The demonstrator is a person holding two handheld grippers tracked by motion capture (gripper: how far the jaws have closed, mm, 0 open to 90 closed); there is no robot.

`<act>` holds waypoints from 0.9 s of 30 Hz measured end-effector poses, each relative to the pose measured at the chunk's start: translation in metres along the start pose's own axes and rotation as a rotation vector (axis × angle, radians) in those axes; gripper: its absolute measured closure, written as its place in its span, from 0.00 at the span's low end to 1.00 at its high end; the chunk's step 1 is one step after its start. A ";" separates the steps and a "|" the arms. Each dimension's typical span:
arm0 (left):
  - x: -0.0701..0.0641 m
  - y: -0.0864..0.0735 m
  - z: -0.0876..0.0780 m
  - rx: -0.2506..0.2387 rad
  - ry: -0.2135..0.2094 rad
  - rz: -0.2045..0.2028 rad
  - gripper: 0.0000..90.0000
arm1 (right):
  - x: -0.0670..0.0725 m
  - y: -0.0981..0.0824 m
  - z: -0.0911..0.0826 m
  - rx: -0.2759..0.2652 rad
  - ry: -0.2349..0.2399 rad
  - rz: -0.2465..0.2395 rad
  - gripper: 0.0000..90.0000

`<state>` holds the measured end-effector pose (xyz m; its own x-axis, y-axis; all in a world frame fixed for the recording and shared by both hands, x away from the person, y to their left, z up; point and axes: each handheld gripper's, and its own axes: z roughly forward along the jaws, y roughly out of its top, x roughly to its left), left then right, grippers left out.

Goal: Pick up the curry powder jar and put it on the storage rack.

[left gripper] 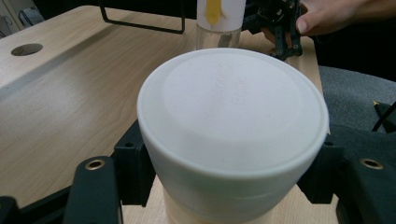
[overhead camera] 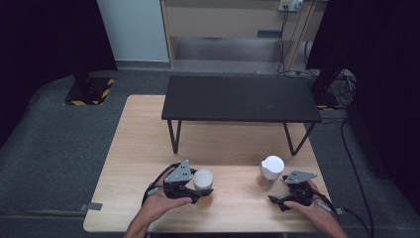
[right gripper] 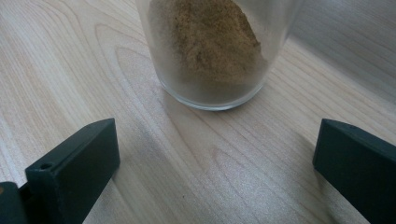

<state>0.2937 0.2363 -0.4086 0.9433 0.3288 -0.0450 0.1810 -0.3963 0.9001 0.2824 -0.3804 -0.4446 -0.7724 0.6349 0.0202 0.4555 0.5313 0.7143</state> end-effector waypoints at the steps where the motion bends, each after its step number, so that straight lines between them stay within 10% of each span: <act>1: 0.000 0.000 -0.001 -0.003 -0.001 0.002 0.37 | 0.000 0.000 0.000 0.000 0.000 0.001 0.01; 27: 0.004 0.014 -0.004 -0.018 -0.037 0.018 0.37 | 0.000 0.000 0.000 0.000 0.000 0.000 0.01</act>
<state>0.2987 0.2358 -0.3945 0.9563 0.2891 -0.0442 0.1587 -0.3861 0.9087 0.2824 -0.3803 -0.4446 -0.7721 0.6352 0.0205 0.4559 0.5311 0.7142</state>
